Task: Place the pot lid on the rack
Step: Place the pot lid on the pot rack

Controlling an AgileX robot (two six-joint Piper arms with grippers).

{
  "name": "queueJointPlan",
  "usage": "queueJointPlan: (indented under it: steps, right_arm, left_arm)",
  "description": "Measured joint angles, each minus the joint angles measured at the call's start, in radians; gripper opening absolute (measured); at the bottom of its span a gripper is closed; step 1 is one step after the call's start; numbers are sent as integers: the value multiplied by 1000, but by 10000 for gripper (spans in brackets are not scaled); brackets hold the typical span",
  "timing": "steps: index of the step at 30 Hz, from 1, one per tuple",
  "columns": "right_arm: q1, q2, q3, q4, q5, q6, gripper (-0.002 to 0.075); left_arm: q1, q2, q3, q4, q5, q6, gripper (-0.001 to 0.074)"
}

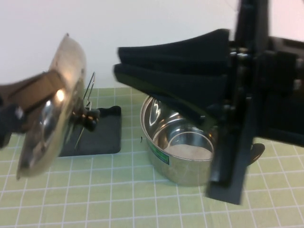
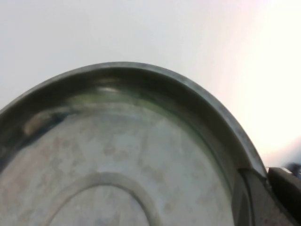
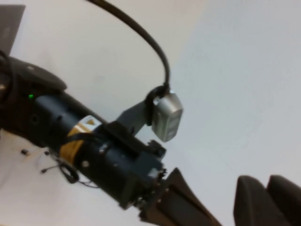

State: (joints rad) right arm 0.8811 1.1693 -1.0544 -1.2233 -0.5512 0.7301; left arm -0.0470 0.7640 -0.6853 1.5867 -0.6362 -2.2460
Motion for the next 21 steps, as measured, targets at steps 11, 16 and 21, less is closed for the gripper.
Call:
queueJointPlan:
  steps: [11,16,21]
  right_arm:
    - [0,-89,0,-349,28,391,1]
    - [0,-96,0,-429,12,513,-1]
    - [0,-96,0,-453,8,551,-1]
  left_arm:
    - [0,317,-192,-41,53,123,13]
    - [0,452,-244,-52,124,127,13]
    - [0,588,-276,-116,136,136,13]
